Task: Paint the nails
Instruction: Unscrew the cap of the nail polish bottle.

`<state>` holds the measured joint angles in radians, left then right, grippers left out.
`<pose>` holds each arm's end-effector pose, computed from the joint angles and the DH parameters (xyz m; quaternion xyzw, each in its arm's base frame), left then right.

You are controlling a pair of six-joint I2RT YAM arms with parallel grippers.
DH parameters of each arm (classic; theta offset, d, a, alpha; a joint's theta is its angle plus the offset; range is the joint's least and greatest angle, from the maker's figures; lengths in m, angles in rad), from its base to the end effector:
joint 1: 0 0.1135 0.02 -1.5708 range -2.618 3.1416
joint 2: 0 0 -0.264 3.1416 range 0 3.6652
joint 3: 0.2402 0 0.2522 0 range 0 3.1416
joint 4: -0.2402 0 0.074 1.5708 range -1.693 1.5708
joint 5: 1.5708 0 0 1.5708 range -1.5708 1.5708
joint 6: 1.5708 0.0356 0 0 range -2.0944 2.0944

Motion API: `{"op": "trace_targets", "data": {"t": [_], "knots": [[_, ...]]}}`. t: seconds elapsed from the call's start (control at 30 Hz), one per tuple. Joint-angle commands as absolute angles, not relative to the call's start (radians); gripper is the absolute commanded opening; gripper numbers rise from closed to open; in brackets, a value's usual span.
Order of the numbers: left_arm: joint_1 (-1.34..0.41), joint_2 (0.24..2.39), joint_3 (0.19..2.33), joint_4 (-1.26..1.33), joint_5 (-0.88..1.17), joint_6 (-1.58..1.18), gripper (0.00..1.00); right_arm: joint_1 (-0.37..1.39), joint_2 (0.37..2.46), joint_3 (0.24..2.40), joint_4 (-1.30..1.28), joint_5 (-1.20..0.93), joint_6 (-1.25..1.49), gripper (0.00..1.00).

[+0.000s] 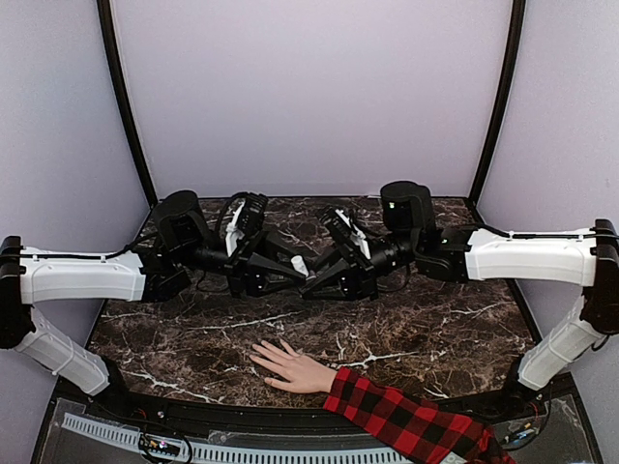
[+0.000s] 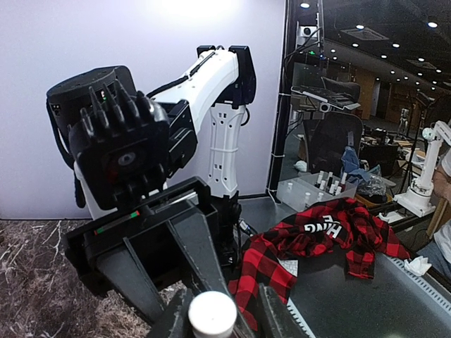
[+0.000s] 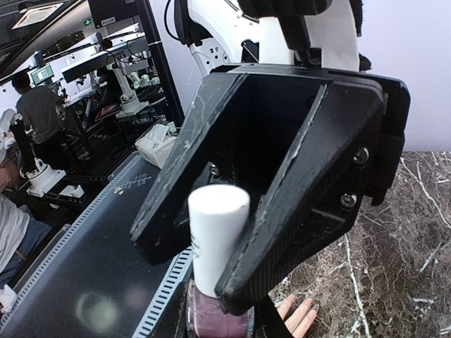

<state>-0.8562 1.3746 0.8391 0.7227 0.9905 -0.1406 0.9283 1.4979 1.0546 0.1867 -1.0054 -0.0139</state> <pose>0.1752 -0.2474 0.3164 0.5394 0.3976 -0.5902 0.4502 0.1784 0.2885 0.3023 -0.5771 0.4847 0.5786 0.3119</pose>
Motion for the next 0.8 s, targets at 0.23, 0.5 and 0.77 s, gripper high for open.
{"op": "trace_targets", "data": {"t": [0.23, 0.5, 0.77], "knots": [[-0.863, 1.366, 0.85, 0.792, 1.006, -0.173, 0.11, 0.934, 1.514, 1.092, 0.195, -1.026, -0.018, 0.01], [-0.862, 1.358, 0.866, 0.691, 0.856, -0.151, 0.0, 0.932, 1.48, 1.082, 0.194, -0.854, -0.026, 0.0], [-0.861, 1.358, 0.884, 0.616, 0.675, -0.15, 0.0, 0.931, 1.443, 1.066, 0.218, -0.57, -0.002, 0.0]]}}
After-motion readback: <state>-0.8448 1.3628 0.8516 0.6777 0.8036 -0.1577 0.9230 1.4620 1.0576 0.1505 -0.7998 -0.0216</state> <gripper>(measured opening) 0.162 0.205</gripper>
